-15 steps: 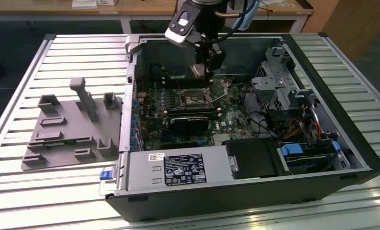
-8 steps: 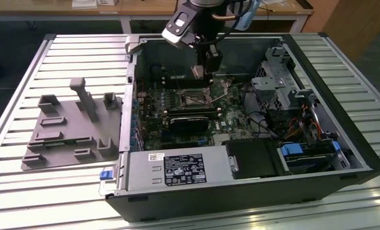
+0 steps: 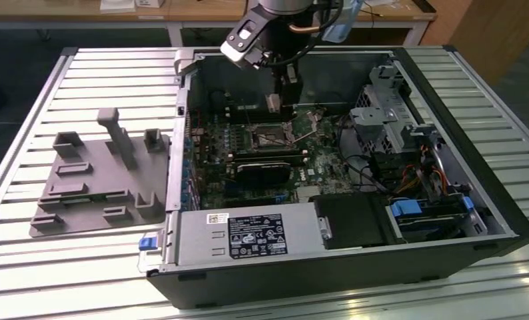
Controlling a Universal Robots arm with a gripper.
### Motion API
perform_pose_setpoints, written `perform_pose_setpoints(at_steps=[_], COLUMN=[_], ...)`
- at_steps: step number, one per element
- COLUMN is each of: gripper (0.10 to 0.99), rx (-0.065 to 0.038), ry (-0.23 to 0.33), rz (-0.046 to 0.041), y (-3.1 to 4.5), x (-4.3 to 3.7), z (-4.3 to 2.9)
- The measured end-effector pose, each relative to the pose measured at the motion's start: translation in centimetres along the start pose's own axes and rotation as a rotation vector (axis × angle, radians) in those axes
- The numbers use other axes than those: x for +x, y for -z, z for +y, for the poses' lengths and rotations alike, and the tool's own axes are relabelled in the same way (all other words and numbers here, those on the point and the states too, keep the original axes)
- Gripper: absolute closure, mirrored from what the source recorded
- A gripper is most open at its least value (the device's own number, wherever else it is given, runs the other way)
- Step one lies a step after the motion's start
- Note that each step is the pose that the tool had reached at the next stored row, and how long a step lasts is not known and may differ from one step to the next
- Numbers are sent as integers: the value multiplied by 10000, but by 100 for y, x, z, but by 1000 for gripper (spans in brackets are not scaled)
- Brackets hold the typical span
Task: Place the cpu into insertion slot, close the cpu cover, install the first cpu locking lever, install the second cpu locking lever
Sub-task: 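Place the cpu into insertion slot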
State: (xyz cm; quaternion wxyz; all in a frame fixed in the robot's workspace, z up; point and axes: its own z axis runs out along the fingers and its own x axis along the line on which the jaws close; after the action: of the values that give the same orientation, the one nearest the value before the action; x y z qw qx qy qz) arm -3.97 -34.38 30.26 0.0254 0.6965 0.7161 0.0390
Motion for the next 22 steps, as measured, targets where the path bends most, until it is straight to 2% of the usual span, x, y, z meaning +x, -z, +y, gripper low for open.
perform_pose_setpoints(at_steps=[5,8,22], gripper=[549,549,549], rx=[-161,-208,-217], ry=[-58,-56,-56], rz=[-9,-11,-11], y=[-43,-89,-343], x=[4,9,48], z=[-90,-113,-137])
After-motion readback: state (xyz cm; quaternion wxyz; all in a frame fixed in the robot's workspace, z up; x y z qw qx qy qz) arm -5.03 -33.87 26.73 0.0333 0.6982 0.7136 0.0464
